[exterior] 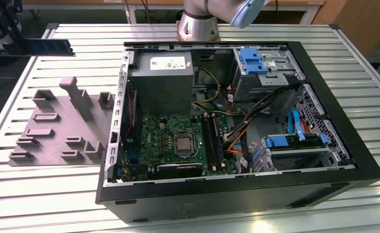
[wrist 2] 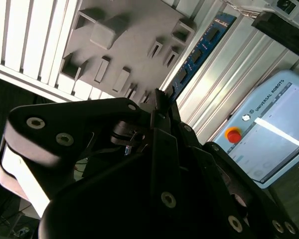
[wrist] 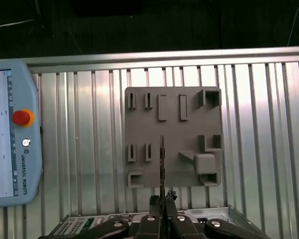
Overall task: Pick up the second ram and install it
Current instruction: 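Pick up the second ram and move it above second insertion slot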
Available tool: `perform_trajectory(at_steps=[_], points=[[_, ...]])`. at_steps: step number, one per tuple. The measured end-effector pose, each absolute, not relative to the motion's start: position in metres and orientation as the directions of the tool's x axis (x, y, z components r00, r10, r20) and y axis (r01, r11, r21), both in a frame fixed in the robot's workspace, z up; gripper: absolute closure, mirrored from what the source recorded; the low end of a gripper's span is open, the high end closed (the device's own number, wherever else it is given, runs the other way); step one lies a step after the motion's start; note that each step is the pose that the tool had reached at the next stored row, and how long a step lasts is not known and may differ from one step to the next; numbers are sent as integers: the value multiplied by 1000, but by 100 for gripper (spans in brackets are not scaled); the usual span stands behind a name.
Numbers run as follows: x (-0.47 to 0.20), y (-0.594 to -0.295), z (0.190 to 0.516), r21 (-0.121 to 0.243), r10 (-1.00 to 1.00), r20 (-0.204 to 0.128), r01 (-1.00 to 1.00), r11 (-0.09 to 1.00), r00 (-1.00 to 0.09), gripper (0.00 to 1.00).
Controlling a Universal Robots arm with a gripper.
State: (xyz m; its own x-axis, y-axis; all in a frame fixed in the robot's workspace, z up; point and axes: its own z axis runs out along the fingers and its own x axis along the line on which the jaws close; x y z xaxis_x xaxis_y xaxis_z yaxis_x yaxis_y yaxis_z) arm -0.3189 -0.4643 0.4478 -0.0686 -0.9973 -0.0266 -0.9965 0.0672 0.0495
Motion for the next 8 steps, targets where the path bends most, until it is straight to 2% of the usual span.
perform_trajectory(at_steps=[8], points=[[-315,-464,447,49,-997,-27,-997,67,-69,86]])
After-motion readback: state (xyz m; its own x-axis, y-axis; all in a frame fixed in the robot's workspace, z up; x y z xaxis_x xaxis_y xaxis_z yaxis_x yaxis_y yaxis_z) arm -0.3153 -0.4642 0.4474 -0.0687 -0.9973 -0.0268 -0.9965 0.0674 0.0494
